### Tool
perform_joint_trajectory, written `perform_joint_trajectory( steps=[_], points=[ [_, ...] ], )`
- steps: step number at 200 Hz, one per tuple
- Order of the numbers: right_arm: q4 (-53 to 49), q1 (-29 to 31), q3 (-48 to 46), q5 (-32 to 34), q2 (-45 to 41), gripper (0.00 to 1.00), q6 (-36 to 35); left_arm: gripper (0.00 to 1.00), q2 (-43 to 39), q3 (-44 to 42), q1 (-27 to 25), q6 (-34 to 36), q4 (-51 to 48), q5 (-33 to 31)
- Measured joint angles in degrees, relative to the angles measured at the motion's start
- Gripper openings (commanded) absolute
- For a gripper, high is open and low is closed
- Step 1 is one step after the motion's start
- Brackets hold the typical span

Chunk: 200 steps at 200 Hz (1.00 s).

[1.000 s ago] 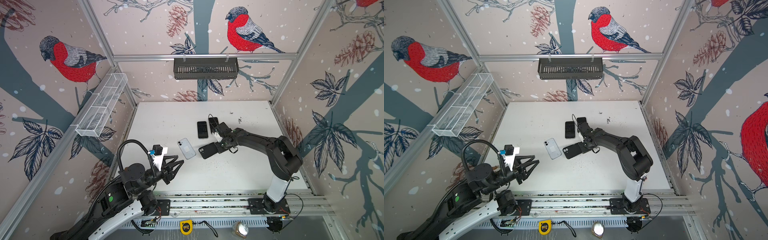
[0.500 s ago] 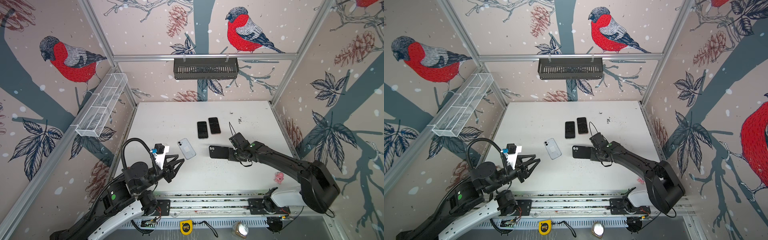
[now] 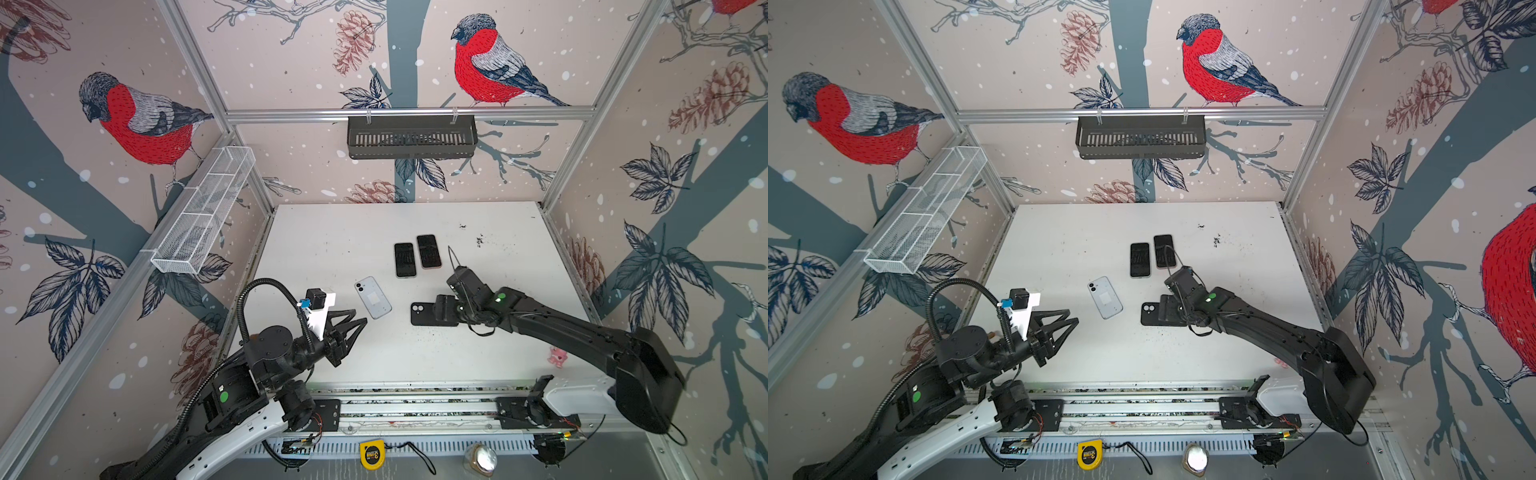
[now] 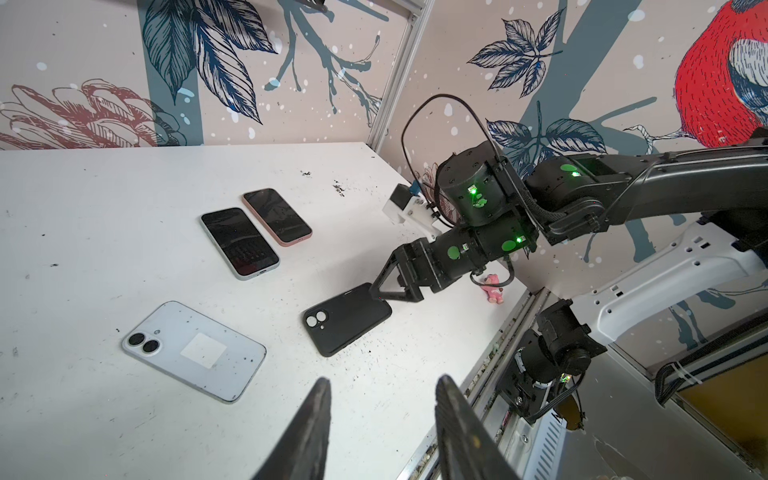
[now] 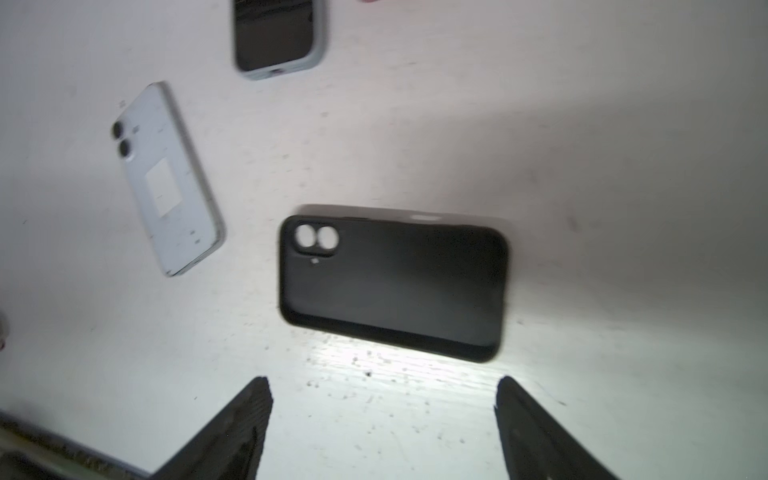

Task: Put the phone into the phone case
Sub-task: 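Slide the black case toward the phones with the right gripper and open it, then grasp the bare white phone with the right gripper and lift it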

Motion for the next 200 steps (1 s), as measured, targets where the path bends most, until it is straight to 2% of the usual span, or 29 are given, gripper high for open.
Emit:
perform_joint_trajectory(
  steps=[16, 69, 109, 144, 167, 200],
  points=[
    [1.2, 3.9, 5.5, -1.3, 6.4, 1.00, -3.3, 0.42, -0.6, 0.0, 0.0, 0.0, 0.0, -0.5],
    [-2.7, 11.4, 30.9, 0.1, 32.8, 1.00, -15.1, 0.42, -4.0, -0.4, 1.1, 0.0, 0.1, -1.6],
    [-8.2, 10.8, 45.5, 2.1, 46.0, 1.00, -20.5, 0.42, -4.5, -0.5, 1.2, 0.0, 0.2, -1.5],
    [-11.6, 10.2, 50.9, 3.2, 51.4, 1.00, -23.3, 0.40, -4.3, -0.5, 1.2, 0.0, 0.1, -1.5],
    [-11.7, 10.5, 52.2, 3.2, 52.5, 0.92, -23.9, 0.41, -4.2, -0.5, 1.2, 0.0, 0.1, -1.5],
    [-10.5, 10.7, 51.8, 3.7, 52.5, 0.69, -23.6, 0.41, -4.5, -0.5, 1.3, 0.0, 0.1, -1.4]
  ],
)
